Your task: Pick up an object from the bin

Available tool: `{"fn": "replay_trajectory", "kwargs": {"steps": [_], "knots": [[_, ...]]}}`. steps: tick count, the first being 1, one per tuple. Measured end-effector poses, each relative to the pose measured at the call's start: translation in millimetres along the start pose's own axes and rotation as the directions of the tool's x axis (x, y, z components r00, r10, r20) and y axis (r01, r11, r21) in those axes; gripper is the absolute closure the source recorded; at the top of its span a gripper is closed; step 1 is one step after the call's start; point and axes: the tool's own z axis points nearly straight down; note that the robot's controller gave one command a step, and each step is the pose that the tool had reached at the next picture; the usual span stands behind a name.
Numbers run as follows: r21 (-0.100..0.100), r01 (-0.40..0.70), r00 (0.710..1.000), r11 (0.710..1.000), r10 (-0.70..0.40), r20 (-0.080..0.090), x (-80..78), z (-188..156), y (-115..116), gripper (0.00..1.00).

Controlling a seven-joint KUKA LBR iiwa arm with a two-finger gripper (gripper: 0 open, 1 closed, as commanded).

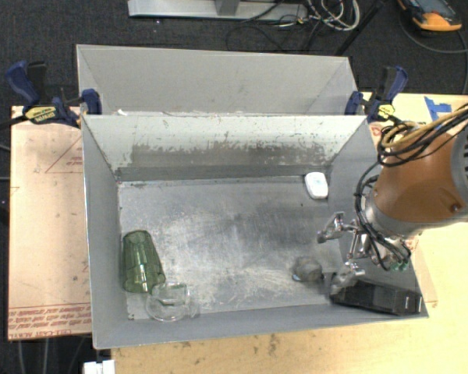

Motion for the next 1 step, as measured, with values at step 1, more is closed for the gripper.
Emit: {"fn": "replay_trajectory", "kwargs": {"steps": [1], "knots": [[-0.002, -0.024, 1.0, 1.0, 0.024, 0.002, -9.9, 36.6, 12.8, 0.0]]}}
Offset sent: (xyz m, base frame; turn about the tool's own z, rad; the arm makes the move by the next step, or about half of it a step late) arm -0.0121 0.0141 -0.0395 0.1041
